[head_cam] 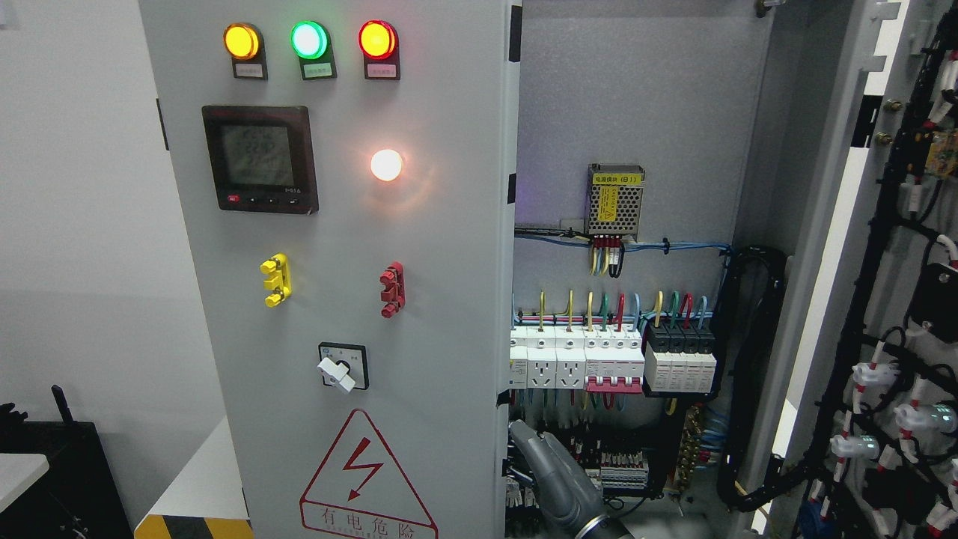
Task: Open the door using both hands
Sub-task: 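Pull the door edge outward with the right hand, starting the swing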
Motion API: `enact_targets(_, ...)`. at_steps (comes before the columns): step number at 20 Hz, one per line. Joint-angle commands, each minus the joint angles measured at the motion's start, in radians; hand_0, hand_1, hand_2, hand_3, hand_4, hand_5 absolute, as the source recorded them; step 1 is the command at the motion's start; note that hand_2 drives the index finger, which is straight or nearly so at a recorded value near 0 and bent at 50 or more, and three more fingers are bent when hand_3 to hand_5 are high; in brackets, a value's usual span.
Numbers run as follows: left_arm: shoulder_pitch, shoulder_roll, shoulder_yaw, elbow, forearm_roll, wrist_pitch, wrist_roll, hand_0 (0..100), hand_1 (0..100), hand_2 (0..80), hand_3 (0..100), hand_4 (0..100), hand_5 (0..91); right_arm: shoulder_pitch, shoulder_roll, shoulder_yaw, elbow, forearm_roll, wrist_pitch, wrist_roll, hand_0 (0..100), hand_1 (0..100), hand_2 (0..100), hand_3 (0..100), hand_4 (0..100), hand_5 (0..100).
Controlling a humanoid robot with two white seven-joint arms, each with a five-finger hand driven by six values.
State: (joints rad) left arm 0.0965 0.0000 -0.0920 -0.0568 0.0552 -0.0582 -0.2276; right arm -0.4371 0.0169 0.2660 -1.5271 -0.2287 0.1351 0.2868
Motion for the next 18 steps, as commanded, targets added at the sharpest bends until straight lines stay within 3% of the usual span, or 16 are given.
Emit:
enact_targets(1, 0.000, -0.026, 0.000, 0.000, 0.000, 0.001, 0.001, 12, 39, 0.0, 0, 0, 0.0, -0.006, -0.021, -0.001, 0.002, -0.009, 0.003, 0.018, 51, 0, 33, 57, 54, 51)
enact_targets(10, 0.000, -0.026, 0.000, 0.000, 0.000, 0.000, 0.001, 12, 39, 0.0, 0, 0, 0.0, -0.015, -0.023, 0.001, 0.005, -0.093, 0.014, 0.023, 51, 0, 34, 58, 54, 51)
enact_targets(14, 0.000, -0.026, 0.000, 0.000, 0.000, 0.000, 0.001, 12, 39, 0.0, 0, 0, 0.0, -0.015, -0.025, -0.001, 0.005, -0.093, 0.014, 0.120, 51, 0, 35, 59, 55, 52)
enact_targets(18, -0.001, -0.026, 0.000, 0.000, 0.000, 0.000, 0.001, 12, 39, 0.0, 0, 0, 0.0, -0.015, -0.023, -0.001, 0.007, -0.093, 0.015, 0.126, 51, 0, 35, 59, 55, 53)
